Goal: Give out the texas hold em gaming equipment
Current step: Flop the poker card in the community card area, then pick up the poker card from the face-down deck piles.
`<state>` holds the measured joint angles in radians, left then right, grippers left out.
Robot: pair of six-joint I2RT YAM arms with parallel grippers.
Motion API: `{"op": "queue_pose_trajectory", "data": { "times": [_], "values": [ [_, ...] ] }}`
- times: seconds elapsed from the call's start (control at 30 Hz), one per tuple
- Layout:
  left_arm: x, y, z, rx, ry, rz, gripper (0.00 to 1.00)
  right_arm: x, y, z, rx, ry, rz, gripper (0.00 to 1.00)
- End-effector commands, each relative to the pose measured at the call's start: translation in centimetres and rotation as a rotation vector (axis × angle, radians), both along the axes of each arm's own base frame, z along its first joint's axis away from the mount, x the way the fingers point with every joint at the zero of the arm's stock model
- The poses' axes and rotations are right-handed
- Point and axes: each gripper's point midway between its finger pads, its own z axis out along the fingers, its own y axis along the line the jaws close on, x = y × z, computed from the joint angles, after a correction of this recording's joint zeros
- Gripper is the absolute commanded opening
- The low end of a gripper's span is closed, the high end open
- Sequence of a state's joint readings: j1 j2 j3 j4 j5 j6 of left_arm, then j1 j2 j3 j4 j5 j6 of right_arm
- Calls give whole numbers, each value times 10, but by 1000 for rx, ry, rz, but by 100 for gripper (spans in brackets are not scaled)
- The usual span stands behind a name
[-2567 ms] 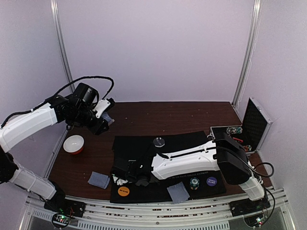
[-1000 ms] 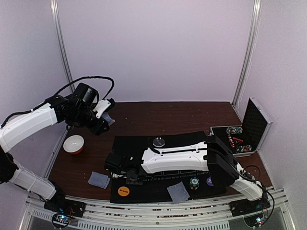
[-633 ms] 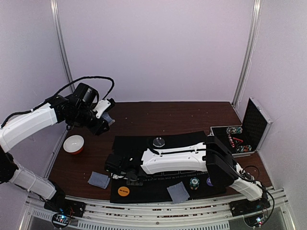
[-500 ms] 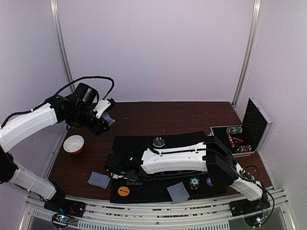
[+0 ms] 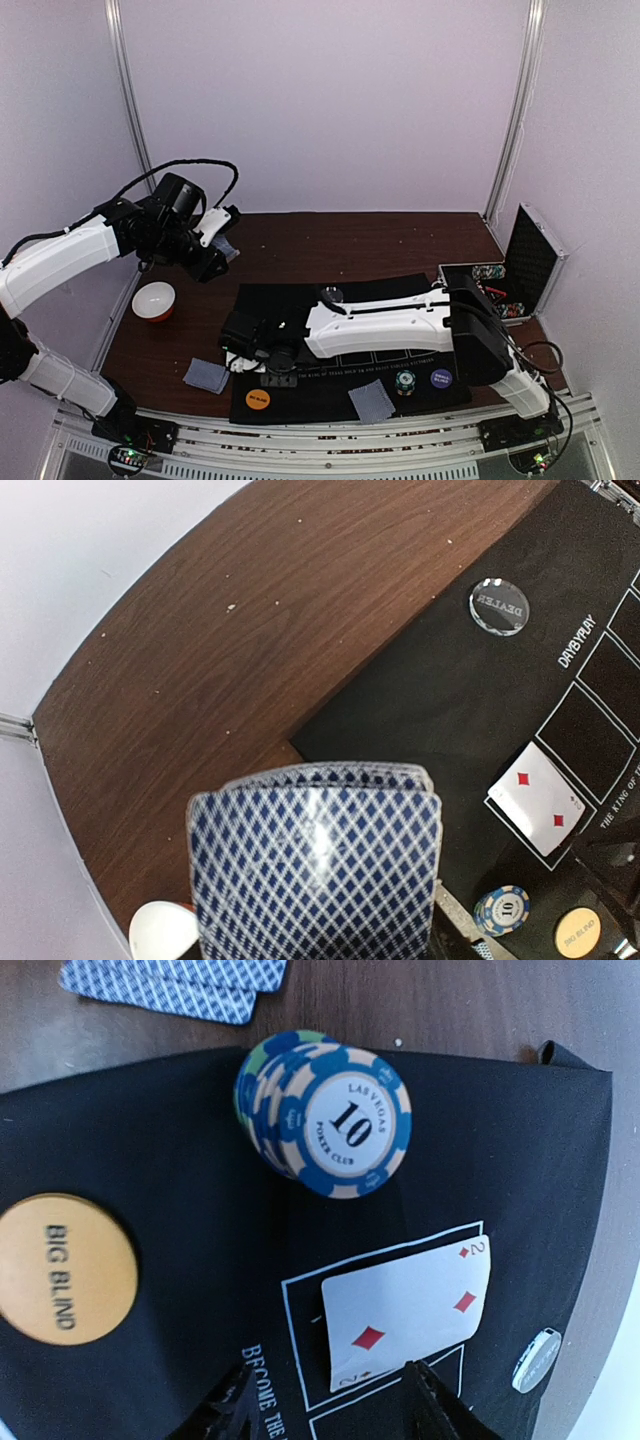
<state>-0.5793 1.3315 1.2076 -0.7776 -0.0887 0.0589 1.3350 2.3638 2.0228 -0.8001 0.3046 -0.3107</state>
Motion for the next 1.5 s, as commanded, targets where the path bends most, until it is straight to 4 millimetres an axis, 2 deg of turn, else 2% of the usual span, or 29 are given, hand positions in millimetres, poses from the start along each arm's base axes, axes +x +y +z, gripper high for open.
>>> {"op": "queue_pose_trajectory", "data": {
  "times": [0.0,0.17,0.23,0.27,0.3,0.33,0.37,0.47,0.57,0.67,0.73,0.83,1.03,1.13,1.3,1.47],
  "values": [
    [6,-3,14,-41,-57,-7,45,-3,8,72,225,35,-8,52],
    [3,-6,14,-53,-51,-30,45,15,-7,122,443,109,-144,55],
    [2,-8,15,-56,-50,-46,45,30,-19,153,588,169,-214,61],
    [1,-10,16,-59,-48,-57,45,37,-24,170,682,220,-249,68],
    [-1,-12,17,-68,-42,-73,45,41,-32,178,764,307,-280,76],
    [-3,-17,18,-84,-33,-96,45,48,-38,191,861,378,-303,90],
    [-7,-22,20,-106,-23,-122,44,56,-46,205,956,447,-335,99],
    [-21,-43,24,-128,-13,-222,43,76,-65,250,1223,561,-358,100],
    [-43,-68,27,-93,-32,-350,43,90,-79,270,1341,600,-385,100],
    [-68,-92,34,-77,-64,-478,43,96,-77,273,1365,657,-395,100],
    [-81,-103,38,-75,-76,-540,43,98,-71,267,1353,695,-401,100],
    [-89,-113,44,-99,-77,-582,43,96,-59,255,1322,767,-394,100],
    [-88,-115,52,-111,-91,-582,43,83,-48,248,1331,868,-312,99],
    [-88,-115,52,-110,-92,-581,43,75,-43,237,1297,907,-290,97],
    [-88,-118,52,-117,-86,-588,43,69,-29,219,1232,904,-284,95],
    [-86,-119,56,-118,-96,-589,43,70,-21,216,1223,877,-272,95]
  ]
}}
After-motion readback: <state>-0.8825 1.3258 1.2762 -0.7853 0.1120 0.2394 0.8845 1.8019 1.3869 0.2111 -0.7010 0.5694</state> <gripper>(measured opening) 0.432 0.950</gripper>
